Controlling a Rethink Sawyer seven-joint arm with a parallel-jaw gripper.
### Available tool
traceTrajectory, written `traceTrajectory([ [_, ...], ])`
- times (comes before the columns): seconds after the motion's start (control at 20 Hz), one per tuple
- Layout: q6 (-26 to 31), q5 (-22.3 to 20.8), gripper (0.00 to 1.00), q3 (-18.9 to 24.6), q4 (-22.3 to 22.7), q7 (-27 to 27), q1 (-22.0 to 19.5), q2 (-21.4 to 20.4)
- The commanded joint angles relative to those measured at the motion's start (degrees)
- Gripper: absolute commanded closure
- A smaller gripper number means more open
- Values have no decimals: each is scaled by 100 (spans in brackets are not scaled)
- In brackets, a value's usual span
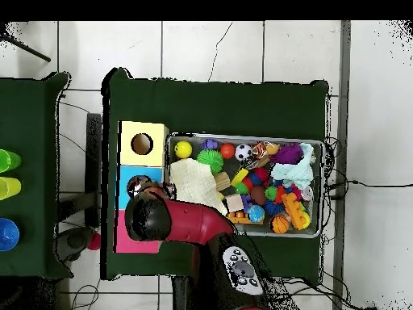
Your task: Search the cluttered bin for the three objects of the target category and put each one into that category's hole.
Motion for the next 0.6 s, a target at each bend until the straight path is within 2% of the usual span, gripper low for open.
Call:
traceTrajectory([
  [0.05, 93, -171, 100, -542, -644, 722, 147, 394],
  [0.3, 214, -148, 100, -478, -628, 702, 99, 316],
  [0.6, 522, -157, 100, -154, -485, 543, -213, 45],
])
